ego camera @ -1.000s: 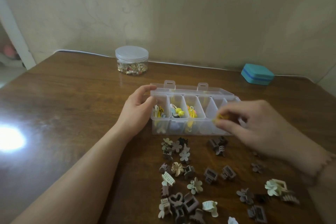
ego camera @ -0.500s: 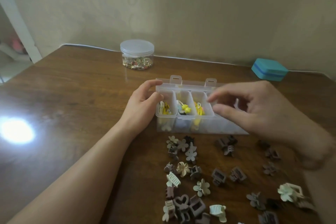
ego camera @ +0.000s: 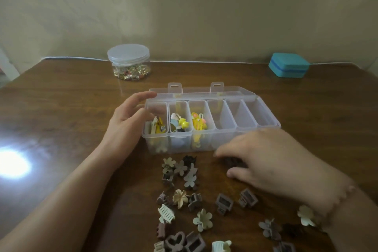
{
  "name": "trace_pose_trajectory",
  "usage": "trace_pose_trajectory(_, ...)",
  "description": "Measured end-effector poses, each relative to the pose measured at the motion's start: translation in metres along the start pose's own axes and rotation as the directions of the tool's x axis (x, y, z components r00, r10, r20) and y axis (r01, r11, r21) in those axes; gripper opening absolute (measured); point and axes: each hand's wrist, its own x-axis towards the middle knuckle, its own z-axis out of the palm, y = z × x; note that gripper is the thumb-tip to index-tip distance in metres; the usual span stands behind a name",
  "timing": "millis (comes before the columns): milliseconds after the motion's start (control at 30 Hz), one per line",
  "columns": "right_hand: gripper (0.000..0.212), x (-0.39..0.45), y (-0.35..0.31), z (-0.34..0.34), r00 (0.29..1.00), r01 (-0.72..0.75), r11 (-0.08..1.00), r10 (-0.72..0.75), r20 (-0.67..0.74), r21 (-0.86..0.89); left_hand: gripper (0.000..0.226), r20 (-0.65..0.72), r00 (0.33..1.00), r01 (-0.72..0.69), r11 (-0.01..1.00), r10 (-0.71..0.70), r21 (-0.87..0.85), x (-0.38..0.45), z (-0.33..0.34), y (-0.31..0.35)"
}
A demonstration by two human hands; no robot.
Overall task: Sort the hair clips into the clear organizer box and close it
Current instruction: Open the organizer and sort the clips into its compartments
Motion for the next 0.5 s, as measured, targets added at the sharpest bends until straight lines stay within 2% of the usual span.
trace_pose_trajectory(100,0.037,0.002,-0.001,0.004,0.998,0.046,0.999,-0.047,-0.043,-0.024,0.054,0.005,1.000,0.003,1.000,-0.003,-0.004,0.001,-0.001,-0.001)
trace_pose_trajectory(167,0.033,0.002,0.003,0.003,0.983,0.088,0.989,-0.067,-0.171,0.118,0.054,0.007,1.000,-0.004,1.000,0.004,-0.007,0.001,-0.001,-0.002)
trace_pose_trajectory(200,0.031,0.002,0.005,0.002,0.957,0.114,0.963,-0.039,-0.288,0.246,0.054,0.007,1.000,-0.010,1.000,0.010,-0.011,0.001,0.000,-0.002)
trace_pose_trajectory(233,0.028,0.002,0.006,0.001,0.898,0.145,0.932,0.017,-0.439,0.333,0.054,0.007,1.000,-0.015,1.000,0.015,-0.013,0.002,0.000,-0.002)
trace_pose_trajectory(267,0.025,0.006,0.008,0.001,0.832,0.133,0.923,0.094,-0.547,0.361,0.054,0.008,1.000,-0.022,1.000,0.022,-0.013,0.002,0.000,-0.003)
trace_pose_trajectory(300,0.024,0.011,0.011,0.002,0.784,0.074,0.927,0.174,-0.596,0.367,0.054,0.009,1.000,-0.025,1.000,0.025,-0.010,0.002,0.000,-0.003)
trace_pose_trajectory(367,0.026,0.021,0.014,0.006,0.760,-0.051,0.923,0.283,-0.585,0.380,0.053,0.006,1.000,-0.027,1.000,0.027,-0.009,0.002,0.000,-0.003)
trace_pose_trajectory(500,0.035,0.023,0.016,0.013,0.855,-0.091,0.925,0.262,-0.448,0.368,0.055,0.018,0.999,-0.033,0.999,0.033,-0.011,0.001,0.000,-0.002)
